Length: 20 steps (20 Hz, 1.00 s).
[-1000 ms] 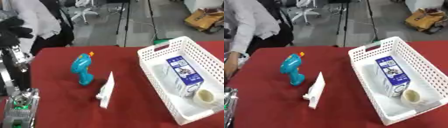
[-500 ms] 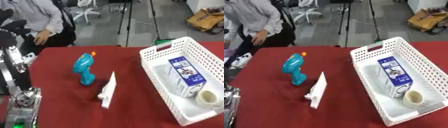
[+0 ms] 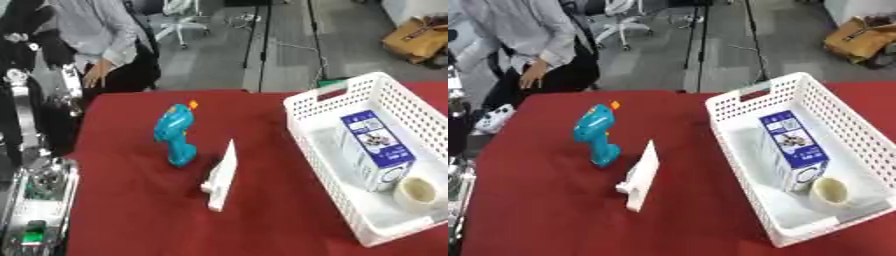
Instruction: Pick up objects on the table and place them in the box.
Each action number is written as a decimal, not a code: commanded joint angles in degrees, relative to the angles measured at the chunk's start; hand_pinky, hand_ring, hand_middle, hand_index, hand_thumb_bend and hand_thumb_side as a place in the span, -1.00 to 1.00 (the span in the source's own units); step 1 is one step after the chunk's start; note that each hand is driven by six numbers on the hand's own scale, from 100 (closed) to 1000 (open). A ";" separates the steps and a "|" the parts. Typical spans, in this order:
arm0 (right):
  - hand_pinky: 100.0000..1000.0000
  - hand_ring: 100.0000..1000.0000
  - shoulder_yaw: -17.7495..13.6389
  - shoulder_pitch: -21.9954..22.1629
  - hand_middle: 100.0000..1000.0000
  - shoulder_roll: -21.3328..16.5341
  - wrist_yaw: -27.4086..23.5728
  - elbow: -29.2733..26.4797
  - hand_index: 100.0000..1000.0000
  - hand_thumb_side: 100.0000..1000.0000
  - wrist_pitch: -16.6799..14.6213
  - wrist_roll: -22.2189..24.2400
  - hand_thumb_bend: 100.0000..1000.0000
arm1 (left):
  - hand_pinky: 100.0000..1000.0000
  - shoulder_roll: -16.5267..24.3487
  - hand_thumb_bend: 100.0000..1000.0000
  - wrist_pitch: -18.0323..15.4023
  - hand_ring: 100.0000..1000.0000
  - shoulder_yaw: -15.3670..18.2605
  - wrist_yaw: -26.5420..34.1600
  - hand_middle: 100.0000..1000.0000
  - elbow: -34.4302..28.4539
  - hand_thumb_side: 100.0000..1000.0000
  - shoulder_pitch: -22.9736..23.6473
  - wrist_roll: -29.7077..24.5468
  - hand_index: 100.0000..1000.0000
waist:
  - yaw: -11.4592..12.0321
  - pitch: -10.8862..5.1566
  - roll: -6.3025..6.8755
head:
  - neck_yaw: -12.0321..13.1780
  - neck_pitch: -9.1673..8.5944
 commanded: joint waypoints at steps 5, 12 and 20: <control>0.38 0.32 0.18 0.65 0.23 -0.97 0.74 -0.68 0.46 0.44 1.36 -0.28 -1.00 | 0.64 7.72 -1.00 7.31 0.78 -4.77 -6.33 0.87 -0.87 0.47 -3.62 -15.89 1.00 | 1.40 -2.41 0.25 | -1.30 2.39; 0.39 0.32 0.54 0.92 0.22 -0.36 0.66 -0.68 0.45 0.41 2.49 -0.28 -1.00 | 0.70 3.20 -1.00 10.61 0.94 -7.05 -16.90 0.96 -0.86 0.55 -9.29 -54.32 1.00 | 2.15 -3.55 -0.15 | -2.93 2.05; 0.40 0.32 0.94 0.73 0.20 0.13 0.54 -0.68 0.43 0.40 2.86 -0.28 -1.00 | 0.42 -2.73 -1.00 3.32 0.66 -9.99 -22.84 0.67 -0.87 0.79 -11.32 -69.83 0.95 | 1.96 -3.41 -0.42 | -4.48 -0.79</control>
